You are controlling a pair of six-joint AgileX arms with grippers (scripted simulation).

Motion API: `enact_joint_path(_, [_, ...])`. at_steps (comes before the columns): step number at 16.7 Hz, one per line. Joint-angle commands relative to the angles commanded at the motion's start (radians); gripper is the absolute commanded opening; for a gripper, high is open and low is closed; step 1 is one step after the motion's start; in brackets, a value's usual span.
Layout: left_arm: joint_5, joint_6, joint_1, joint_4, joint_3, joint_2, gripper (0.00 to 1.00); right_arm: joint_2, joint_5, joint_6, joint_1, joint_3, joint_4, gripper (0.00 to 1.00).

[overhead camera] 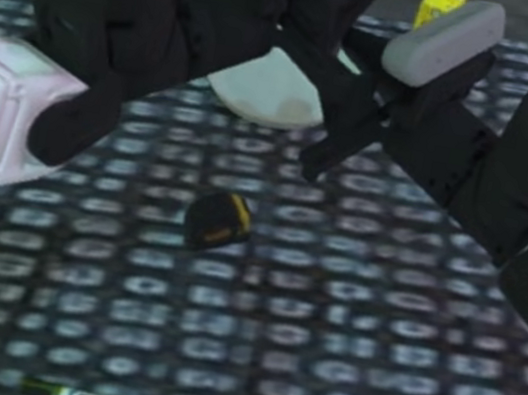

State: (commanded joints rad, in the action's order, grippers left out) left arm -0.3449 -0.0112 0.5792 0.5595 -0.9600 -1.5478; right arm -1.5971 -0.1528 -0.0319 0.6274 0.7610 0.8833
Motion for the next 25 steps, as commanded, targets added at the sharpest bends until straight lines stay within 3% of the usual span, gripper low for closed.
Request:
enact_joint_path(12, [0.000,0.000,0.000,0.000,0.000,0.000,0.00,0.000,0.000,0.000,0.000,0.000,0.000,0.98])
enact_joint_path(22, [0.003,-0.003,-0.002,-0.002,-0.004,0.005,0.00,-0.002,0.000,0.002,-0.002,-0.007,-0.001,1.00])
enact_joint_path(25, [-0.037,-0.004,-0.046,-0.006,0.021,0.029,0.00,0.071,-0.012,0.001,-0.013,-0.076,-0.008,1.00])
